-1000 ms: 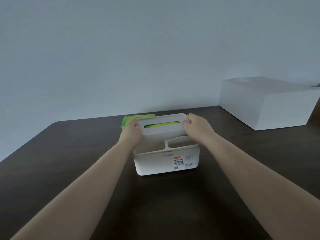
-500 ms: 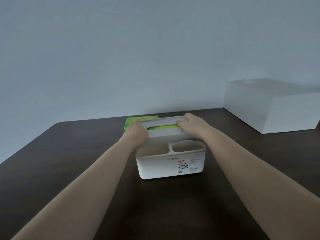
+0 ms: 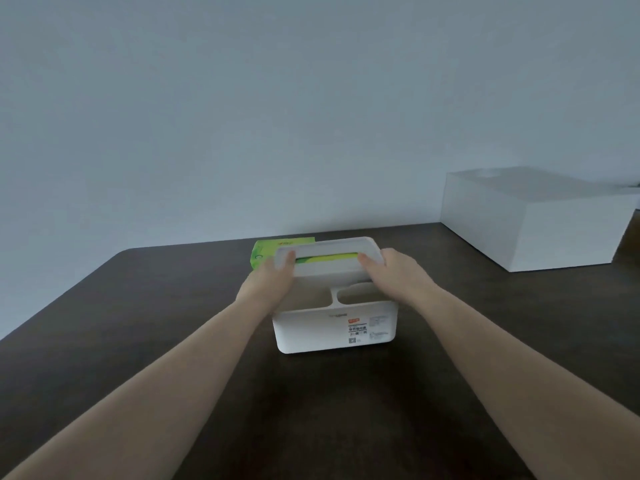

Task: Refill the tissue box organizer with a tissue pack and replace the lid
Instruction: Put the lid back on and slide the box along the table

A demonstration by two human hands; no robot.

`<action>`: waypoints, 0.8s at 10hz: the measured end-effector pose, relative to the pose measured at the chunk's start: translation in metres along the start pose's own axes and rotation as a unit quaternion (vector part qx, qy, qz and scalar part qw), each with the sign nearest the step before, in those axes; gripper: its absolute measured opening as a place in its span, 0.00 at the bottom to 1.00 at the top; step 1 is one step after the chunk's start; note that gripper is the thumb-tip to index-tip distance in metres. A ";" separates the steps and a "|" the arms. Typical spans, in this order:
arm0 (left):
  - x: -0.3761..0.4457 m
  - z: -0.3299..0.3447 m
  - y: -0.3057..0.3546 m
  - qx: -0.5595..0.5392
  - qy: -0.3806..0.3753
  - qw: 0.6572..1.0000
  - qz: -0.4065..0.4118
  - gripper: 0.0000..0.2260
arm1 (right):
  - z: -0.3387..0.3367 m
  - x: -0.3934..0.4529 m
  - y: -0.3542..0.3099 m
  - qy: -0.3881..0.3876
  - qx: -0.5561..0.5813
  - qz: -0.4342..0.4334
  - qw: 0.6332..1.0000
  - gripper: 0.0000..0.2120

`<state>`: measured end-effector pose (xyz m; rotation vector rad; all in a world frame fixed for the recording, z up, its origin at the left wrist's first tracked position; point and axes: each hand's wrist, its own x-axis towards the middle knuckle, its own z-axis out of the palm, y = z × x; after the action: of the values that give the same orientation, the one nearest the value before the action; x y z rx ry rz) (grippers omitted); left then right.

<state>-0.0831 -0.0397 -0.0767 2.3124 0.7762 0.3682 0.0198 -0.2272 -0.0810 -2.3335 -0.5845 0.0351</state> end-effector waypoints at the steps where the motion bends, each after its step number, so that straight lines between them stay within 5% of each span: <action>1: -0.020 -0.009 -0.012 -0.163 -0.152 0.970 -0.094 0.31 | -0.013 -0.022 0.009 -0.141 0.078 0.088 0.983 0.27; 2: -0.026 -0.007 -0.024 -0.163 -0.170 0.963 -0.134 0.19 | -0.016 -0.037 0.013 -0.203 0.126 0.161 0.958 0.18; 3: -0.033 -0.006 -0.013 -0.084 -0.061 0.988 -0.111 0.05 | -0.012 -0.041 0.007 -0.118 0.099 0.148 0.977 0.11; 4: -0.035 -0.007 -0.007 -0.082 -0.030 0.991 -0.102 0.06 | -0.010 -0.041 0.001 -0.035 0.046 0.112 0.992 0.08; 8: -0.001 0.047 0.037 -0.091 -0.031 0.994 -0.057 0.09 | -0.031 -0.008 0.051 0.098 0.060 0.112 0.987 0.09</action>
<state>-0.0471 -0.0858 -0.0871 2.0903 0.8067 0.3024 0.0391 -0.2829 -0.0921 -2.2413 -0.2163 -0.0524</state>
